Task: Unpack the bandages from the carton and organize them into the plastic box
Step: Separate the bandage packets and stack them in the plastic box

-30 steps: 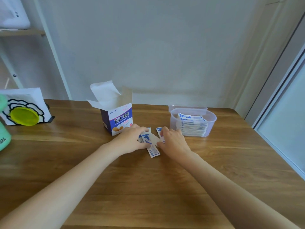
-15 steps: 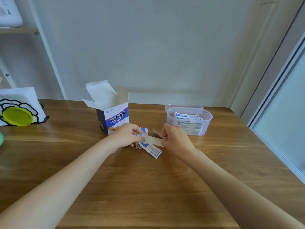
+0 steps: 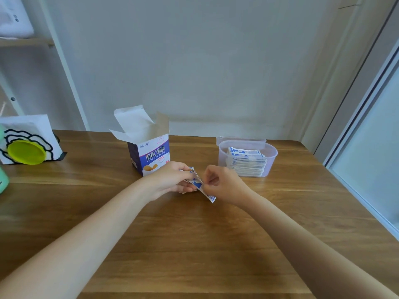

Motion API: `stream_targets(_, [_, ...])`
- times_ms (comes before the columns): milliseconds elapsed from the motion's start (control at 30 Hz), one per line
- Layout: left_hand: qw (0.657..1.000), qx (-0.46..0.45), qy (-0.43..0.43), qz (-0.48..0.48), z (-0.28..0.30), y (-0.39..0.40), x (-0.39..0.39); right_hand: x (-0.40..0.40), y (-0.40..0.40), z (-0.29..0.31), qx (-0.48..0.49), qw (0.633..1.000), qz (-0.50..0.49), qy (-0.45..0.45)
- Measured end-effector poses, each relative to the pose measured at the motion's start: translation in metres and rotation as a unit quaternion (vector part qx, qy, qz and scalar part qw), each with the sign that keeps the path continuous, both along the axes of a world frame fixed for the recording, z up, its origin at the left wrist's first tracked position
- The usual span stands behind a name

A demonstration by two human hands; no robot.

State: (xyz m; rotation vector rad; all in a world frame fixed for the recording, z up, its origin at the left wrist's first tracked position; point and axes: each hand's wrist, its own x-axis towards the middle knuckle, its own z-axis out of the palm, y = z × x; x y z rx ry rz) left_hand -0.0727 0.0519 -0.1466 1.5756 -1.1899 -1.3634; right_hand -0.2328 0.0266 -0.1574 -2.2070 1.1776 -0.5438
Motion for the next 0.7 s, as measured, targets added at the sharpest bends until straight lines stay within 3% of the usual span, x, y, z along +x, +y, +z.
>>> stream_targets(167, [0.999, -0.043, -0.021, -0.012, 0.005, -0.001, -0.001, -0.007, -0.002, 0.003, -0.019, 0.999, -0.026, -0.018])
stream_targets(233, [0.978, -0.095, -0.186, -0.012, 0.004, -0.004, 0.001, -0.011, -0.002, 0.006, -0.041, 0.997, -0.056, -0.046])
stream_targets(300, [0.926, -0.128, -0.348, -0.064, 0.001, -0.006, 0.004, -0.014, -0.002, 0.009, -0.098, 0.994, -0.054, -0.011])
stream_targets(400, [0.879, -0.118, -0.439, -0.143, -0.003, -0.005, 0.004, -0.019, -0.005, 0.008, -0.122, 0.992, -0.024, 0.027])
stream_targets(500, [0.867, -0.137, -0.456, -0.149, -0.009, -0.007, 0.002, -0.023, -0.004, 0.007, 0.008, 0.997, -0.042, -0.067])
stream_targets(600, [0.879, -0.133, -0.436, -0.142, -0.008, -0.008, 0.004, -0.027, -0.003, 0.006, 0.181, 0.965, -0.044, -0.185])
stream_targets(700, [0.893, -0.132, -0.407, -0.139, -0.008, -0.008, 0.006, -0.028, -0.003, 0.003, 0.22, 0.952, -0.041, -0.209])
